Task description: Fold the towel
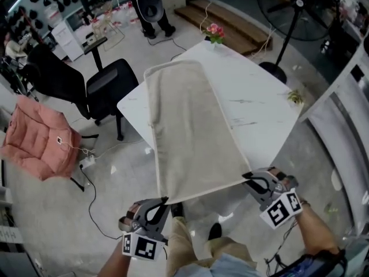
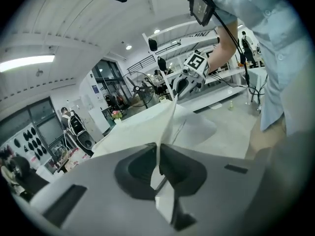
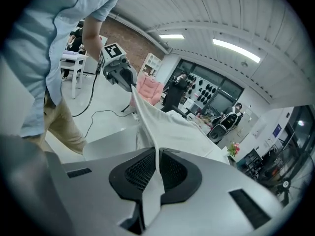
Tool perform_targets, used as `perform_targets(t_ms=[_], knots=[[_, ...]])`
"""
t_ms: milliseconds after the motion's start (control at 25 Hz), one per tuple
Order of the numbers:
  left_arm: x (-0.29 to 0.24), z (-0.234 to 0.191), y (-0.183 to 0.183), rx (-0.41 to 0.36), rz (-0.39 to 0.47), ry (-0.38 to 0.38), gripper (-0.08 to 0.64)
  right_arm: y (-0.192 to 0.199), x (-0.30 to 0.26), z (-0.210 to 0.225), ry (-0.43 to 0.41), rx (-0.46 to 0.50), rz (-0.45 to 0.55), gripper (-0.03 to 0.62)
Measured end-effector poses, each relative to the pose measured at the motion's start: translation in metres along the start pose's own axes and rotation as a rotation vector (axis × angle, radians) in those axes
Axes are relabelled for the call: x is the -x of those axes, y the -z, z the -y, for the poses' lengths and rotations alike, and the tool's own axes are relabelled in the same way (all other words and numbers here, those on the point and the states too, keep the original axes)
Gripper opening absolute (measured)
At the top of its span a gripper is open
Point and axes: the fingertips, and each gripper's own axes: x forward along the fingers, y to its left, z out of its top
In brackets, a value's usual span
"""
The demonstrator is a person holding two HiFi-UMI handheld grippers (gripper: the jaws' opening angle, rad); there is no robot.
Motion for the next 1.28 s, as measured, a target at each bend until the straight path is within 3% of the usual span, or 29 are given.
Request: perform_targets(t_ms=[280, 800, 960, 1280], knots=[[0.024, 0.014, -0.013, 0.065, -0.01, 0.028, 0.023, -0.017, 0.03, -0.013, 0.026, -0.058, 0.014, 0.029], [0.06, 0.023, -0.042, 0.101, 0.009, 0.059, 0.023, -0.037, 0.067, -0.03, 0.012, -0.097, 0.002, 0.028], [0.057, -0.005, -0.061, 0.129, 0.04, 0.049, 0.023, -0.041, 0.064, -0.007, 0.044, -0.128, 0.013, 0.028], [0.032, -0.099, -0.079, 0.263, 0.098, -0.02, 0.023, -0.065, 0.032, 0.076, 0.161, -0.207, 0.038, 0.028]])
